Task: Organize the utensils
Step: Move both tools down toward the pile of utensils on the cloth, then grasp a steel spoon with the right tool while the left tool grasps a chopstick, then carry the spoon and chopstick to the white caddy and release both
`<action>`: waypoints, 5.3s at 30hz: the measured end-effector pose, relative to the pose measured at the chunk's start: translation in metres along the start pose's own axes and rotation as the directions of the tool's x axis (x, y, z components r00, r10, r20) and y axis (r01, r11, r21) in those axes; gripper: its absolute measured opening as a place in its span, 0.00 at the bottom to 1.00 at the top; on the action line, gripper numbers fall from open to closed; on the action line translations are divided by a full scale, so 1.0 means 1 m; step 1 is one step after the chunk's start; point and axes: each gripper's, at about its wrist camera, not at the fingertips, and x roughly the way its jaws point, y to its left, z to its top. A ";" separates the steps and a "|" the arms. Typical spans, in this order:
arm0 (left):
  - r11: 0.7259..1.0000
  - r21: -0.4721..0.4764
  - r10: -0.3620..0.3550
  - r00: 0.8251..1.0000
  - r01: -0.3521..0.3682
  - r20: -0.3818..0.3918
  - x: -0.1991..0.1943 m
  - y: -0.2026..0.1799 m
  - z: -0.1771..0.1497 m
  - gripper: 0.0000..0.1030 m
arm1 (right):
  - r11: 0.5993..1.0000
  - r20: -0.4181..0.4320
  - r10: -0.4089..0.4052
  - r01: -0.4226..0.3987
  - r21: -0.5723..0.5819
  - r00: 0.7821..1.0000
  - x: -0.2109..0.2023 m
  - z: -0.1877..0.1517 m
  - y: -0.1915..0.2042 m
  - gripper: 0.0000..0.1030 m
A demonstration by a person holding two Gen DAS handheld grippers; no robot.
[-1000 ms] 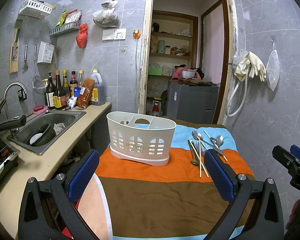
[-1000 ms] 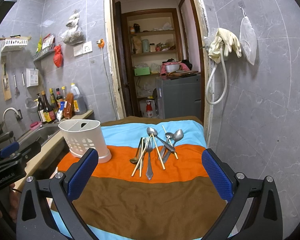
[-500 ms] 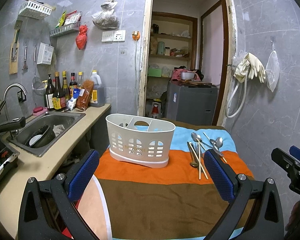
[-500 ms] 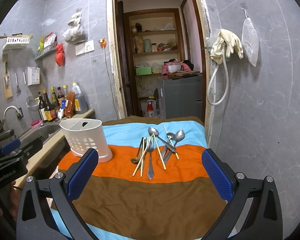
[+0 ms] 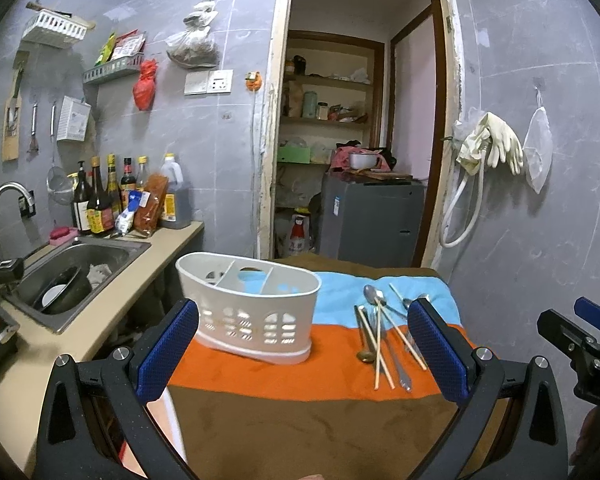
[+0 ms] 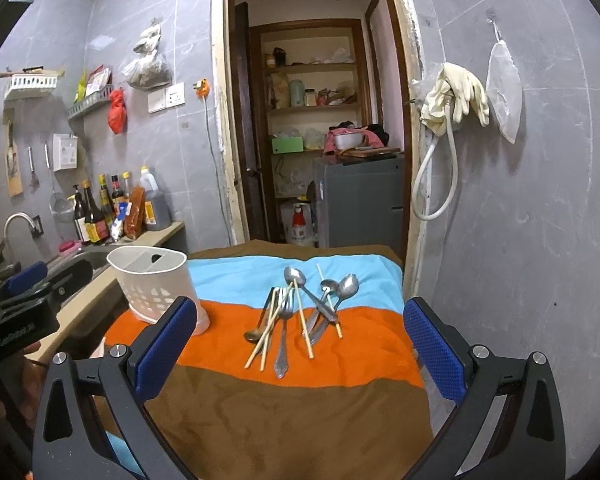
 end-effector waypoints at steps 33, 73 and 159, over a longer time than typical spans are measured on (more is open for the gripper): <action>0.992 0.106 -0.027 0.916 0.075 -0.400 0.287 -0.104 -0.053 0.32 | 0.948 -0.326 0.319 -0.298 0.115 0.890 0.267 -0.004 -0.149 0.51; 0.992 -0.121 -0.067 0.897 0.015 -0.437 0.278 -0.068 -0.042 0.03 | 0.896 -0.394 0.444 -0.384 0.224 0.805 0.319 -0.005 -0.148 0.05; 0.976 -0.211 -0.046 0.996 0.062 0.079 0.168 0.182 0.052 0.51 | 0.949 0.144 0.316 -0.313 -0.040 0.938 0.183 0.068 0.120 0.28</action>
